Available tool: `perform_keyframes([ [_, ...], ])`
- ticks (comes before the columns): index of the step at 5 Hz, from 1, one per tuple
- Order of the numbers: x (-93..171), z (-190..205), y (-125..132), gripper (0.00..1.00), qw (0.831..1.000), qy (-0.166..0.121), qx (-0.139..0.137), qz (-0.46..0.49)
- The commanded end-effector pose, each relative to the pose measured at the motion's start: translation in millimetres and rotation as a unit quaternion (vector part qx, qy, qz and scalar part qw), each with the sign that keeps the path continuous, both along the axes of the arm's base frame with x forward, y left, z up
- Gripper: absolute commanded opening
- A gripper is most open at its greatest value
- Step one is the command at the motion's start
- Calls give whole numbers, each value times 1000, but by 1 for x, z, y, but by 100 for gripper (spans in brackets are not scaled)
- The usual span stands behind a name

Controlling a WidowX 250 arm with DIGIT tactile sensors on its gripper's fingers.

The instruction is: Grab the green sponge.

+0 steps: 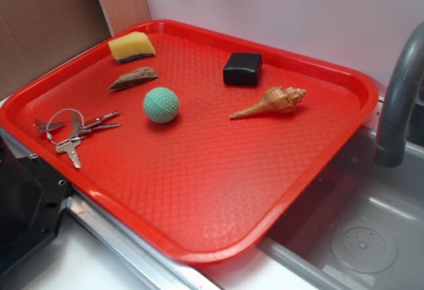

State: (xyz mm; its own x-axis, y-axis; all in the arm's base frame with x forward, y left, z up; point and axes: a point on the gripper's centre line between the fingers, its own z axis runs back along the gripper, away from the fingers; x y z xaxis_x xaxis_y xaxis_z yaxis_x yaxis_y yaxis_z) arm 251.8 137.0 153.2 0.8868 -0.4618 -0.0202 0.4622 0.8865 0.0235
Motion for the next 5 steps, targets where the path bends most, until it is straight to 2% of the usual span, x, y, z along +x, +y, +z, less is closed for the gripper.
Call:
perform_keyframes([
  [1,23,-29,12,100,998,-20,3,-54],
  [2,37,-34,18,100,999,-26,-1,-32],
  [3,56,-44,10,100,999,-32,-13,-16],
  [4,67,-60,-2,100,999,-20,7,-28],
  [5,63,-92,2,100,999,20,15,-26],
])
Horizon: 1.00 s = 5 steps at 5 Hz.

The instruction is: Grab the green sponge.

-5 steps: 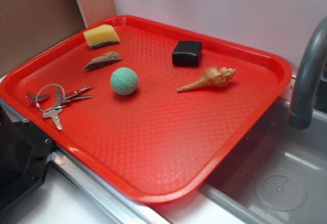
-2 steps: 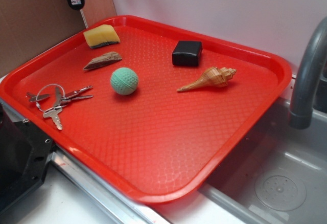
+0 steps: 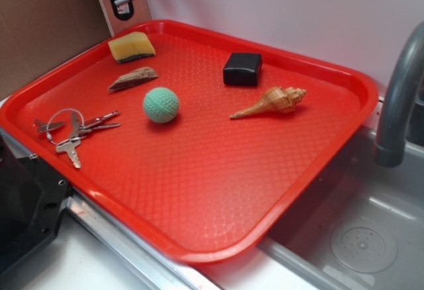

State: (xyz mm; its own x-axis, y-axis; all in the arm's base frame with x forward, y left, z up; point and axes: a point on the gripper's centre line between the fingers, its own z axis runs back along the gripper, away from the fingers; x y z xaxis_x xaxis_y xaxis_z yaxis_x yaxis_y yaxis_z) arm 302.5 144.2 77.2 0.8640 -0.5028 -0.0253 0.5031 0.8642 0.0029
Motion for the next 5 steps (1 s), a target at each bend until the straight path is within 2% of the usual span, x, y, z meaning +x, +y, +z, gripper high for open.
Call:
perform_keyframes([
  [1,1,-44,-12,100,999,42,25,-12],
  [2,-9,-62,-16,100,998,62,31,-6],
  [3,-12,-65,-14,89,998,55,30,5],
  [4,-11,-65,-14,0,998,53,19,12],
  [5,-10,-58,-13,0,999,35,22,19],
])
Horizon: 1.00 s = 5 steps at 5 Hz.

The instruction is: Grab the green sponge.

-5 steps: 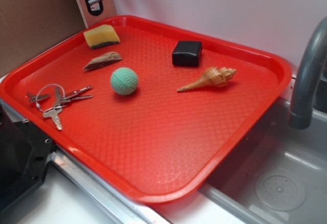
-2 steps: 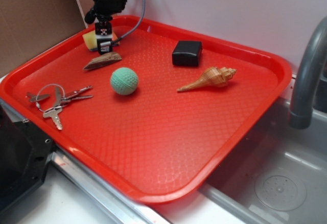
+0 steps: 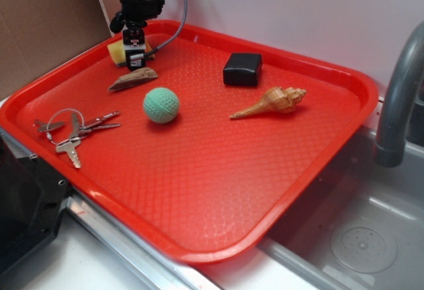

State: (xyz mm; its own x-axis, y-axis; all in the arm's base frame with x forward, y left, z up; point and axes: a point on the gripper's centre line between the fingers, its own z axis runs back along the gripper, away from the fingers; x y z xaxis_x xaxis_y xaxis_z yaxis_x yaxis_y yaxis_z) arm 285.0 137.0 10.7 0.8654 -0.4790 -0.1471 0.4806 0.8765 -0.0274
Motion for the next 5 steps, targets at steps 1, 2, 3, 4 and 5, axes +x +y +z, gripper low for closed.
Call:
perform_keyframes([
  [1,10,15,-8,0,999,-31,6,12],
  [2,13,21,-10,0,999,-38,7,30],
  [3,12,48,-8,0,994,-59,-2,92],
  [4,10,84,-13,0,988,-71,3,137],
  [5,4,112,-13,0,983,-90,-18,156],
])
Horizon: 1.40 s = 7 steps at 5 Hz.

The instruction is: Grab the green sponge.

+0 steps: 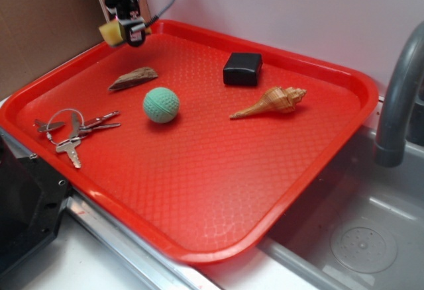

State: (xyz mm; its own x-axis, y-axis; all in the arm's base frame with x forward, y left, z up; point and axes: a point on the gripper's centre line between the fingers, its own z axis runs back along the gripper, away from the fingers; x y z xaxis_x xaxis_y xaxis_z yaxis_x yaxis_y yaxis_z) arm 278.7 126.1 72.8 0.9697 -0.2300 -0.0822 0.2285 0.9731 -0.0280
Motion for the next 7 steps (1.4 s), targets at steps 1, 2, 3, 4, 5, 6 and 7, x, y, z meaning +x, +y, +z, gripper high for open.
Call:
perform_keyframes([
  [1,-4,74,-2,0,997,-74,-10,36],
  [2,-28,107,-7,0,994,-89,-37,51],
  [3,-58,143,-18,0,990,-81,-58,96],
  [4,-85,162,-31,0,987,-65,-66,132],
  [5,-103,172,-49,0,987,-67,-64,131],
  [6,-110,177,-63,0,987,-87,-50,129],
  [7,-97,170,-77,0,990,-76,-13,115],
])
